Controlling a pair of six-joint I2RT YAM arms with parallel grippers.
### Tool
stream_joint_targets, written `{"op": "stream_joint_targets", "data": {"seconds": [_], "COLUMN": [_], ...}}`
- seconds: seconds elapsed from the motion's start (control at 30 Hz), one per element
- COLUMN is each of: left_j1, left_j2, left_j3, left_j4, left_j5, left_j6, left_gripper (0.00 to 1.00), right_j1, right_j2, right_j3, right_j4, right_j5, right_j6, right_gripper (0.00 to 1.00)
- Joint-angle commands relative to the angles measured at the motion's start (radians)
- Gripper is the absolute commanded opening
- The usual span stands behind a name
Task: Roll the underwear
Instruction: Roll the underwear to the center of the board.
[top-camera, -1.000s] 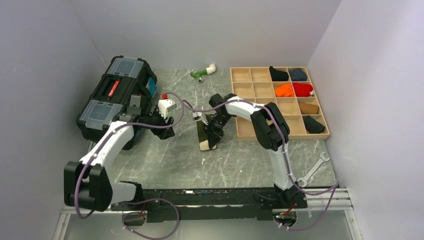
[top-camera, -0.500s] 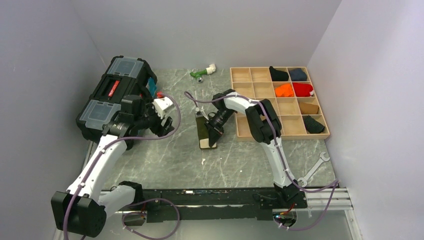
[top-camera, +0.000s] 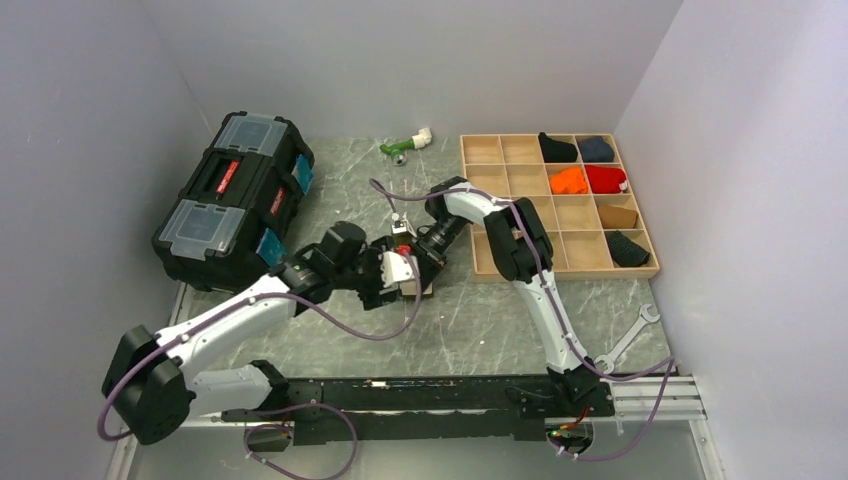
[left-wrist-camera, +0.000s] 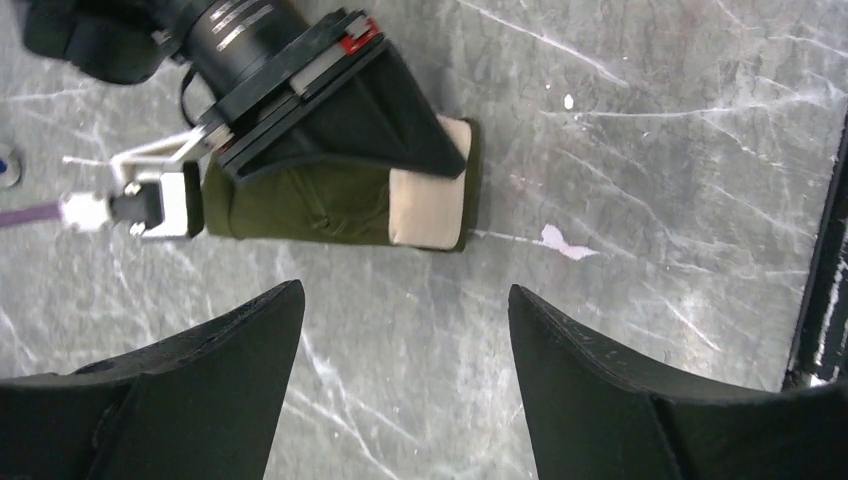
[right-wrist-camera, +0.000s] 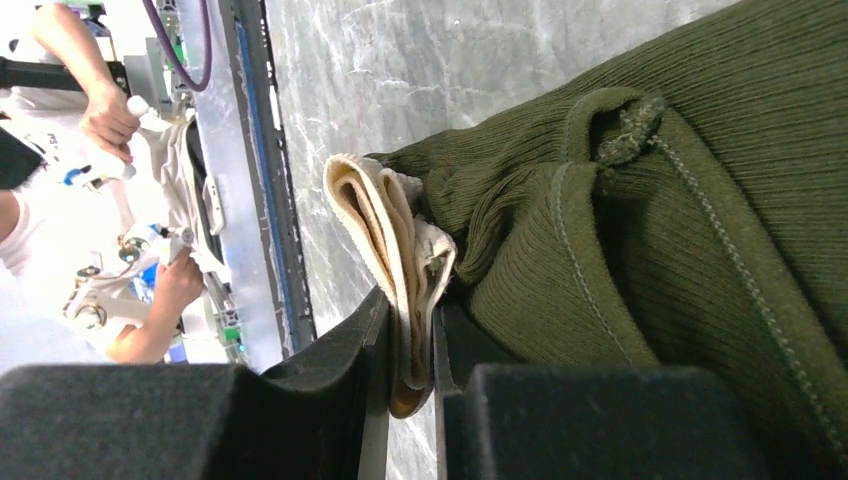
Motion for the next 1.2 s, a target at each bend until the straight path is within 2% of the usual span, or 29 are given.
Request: {"op": "stream_joint_targets", "data": {"seconds": [0.0,0.23,0.47,0.97,1.17], "left_j1": [-0.093,-0.199,-0.214,-0.223,-0.223], "left_j2": [0.084,0.242,0.383,0.477,0.509], "left_j3": [0.008,0.019,0.058,0.046,0.065], "left_j4": [0.124,0.199,0.172,0.201,0.187], "left_j5": [-0.093,-0.197,-0.267,-0.341,-0.347], "left_j6": [0.057,0.109,0.138,0.167,0.184], "left_gripper": [0.80,0.80,0.77,0.71,0.64], "right_j1": [0.007,0.014,0.032,0.037,0.038], "right_j2": [0.041,0.044,0.047,0.054,0.055], "right_j3": [0.026,0.042,0.046,0.046,0.047], "right_j4": [0.037,0.042,0.037,0.035,0.031], "right_j5": [0.076,0.094,0.103,0.106,0.107], "right_j6": [-0.025,0.003,0.003,0.001,0.001], "right_gripper": [0.00,0.00,0.00,0.00,0.00]}}
